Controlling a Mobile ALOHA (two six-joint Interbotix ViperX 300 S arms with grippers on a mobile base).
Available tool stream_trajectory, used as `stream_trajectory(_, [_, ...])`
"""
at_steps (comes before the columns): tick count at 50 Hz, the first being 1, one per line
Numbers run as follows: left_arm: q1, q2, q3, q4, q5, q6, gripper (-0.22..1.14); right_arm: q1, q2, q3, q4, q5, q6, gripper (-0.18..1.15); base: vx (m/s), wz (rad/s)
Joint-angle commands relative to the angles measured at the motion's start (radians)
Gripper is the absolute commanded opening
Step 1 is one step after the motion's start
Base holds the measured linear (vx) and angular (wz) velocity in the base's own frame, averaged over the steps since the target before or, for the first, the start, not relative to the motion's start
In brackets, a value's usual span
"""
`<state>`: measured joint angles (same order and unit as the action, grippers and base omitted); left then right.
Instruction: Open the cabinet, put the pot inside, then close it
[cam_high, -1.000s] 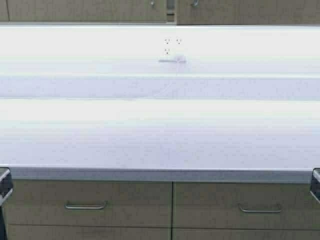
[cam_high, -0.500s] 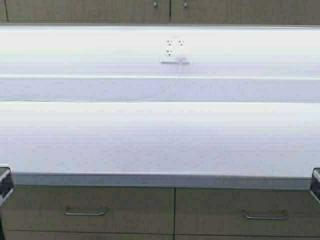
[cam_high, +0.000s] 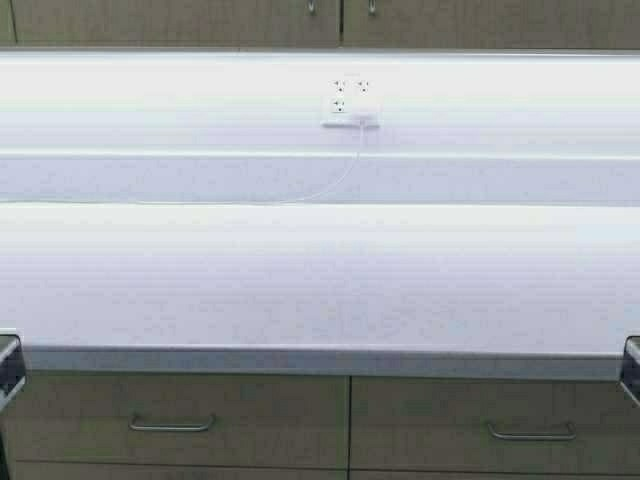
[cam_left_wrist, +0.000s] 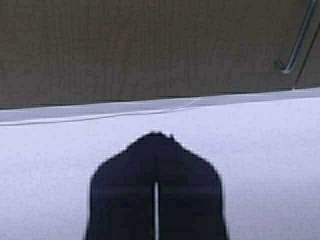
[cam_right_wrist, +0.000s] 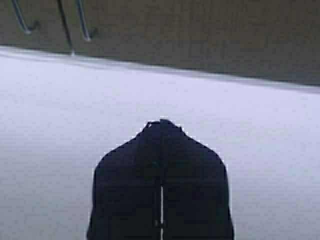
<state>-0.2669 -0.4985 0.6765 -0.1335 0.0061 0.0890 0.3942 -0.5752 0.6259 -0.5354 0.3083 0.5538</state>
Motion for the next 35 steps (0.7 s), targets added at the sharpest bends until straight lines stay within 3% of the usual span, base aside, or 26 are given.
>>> stream_trajectory(1, [0.002, -0.012, -0.005, -0.002, -0.005, -0.003, 0.04, 0.002, -0.008, -0.011, 0.002, -0.003, 0.002, 0.07, 0.0, 0.0])
stream_trajectory(35, [0.002, -0.011, -0.003, -0.002, -0.006, -0.003, 0.04, 0.003, -0.008, 0.015, 0.002, -0.003, 0.002, 0.07, 0.0, 0.0])
